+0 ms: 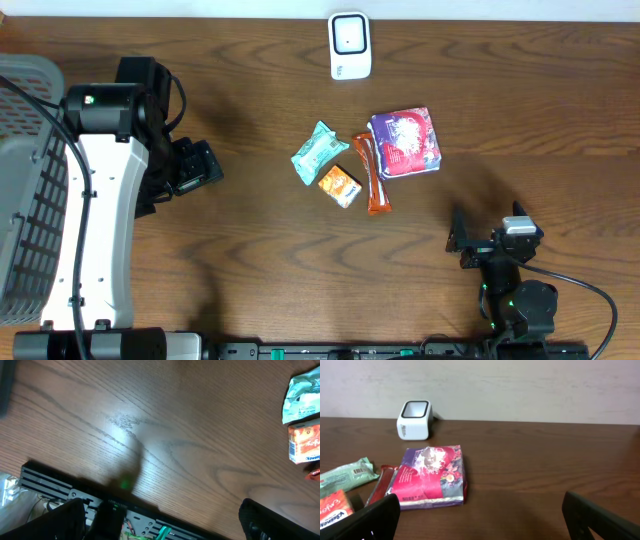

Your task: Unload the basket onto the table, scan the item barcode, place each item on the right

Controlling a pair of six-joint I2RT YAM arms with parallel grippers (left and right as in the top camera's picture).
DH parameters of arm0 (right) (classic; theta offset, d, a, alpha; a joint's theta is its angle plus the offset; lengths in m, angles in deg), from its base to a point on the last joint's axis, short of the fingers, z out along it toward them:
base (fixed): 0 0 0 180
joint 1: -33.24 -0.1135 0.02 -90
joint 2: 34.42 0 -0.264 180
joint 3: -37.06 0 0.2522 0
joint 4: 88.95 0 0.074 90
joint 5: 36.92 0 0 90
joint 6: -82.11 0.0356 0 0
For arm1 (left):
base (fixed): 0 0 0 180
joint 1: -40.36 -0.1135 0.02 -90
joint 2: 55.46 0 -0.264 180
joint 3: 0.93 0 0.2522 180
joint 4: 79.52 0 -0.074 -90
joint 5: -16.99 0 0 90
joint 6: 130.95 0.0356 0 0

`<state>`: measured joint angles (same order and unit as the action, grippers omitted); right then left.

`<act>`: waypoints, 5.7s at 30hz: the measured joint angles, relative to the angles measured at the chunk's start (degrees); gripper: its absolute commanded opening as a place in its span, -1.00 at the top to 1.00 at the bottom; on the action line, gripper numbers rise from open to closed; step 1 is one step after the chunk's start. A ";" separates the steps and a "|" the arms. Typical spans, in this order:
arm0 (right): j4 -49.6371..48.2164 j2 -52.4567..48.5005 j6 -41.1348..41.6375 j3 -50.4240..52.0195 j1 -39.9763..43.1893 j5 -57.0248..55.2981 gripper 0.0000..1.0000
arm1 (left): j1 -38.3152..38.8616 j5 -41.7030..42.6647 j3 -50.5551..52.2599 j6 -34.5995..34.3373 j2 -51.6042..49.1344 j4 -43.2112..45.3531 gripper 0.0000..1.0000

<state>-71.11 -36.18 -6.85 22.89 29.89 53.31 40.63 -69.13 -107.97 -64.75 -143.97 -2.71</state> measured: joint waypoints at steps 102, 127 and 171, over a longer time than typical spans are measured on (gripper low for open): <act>65.66 -105.74 18.97 -96.52 -4.35 -28.41 0.98 | 0.00 0.00 0.22 -0.02 0.00 -0.11 -0.96; 65.53 -119.27 28.85 -100.83 -32.65 -42.95 -0.85 | 0.00 0.02 0.20 -0.02 0.00 -0.13 -0.96; 68.50 -119.14 6.05 -102.62 -2.16 31.87 0.54 | 0.00 0.00 0.22 -0.02 0.00 -0.11 -0.96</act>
<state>-2.62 -155.32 -0.79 -79.73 27.72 85.18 40.63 -69.13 -107.75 -64.77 -143.97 -2.82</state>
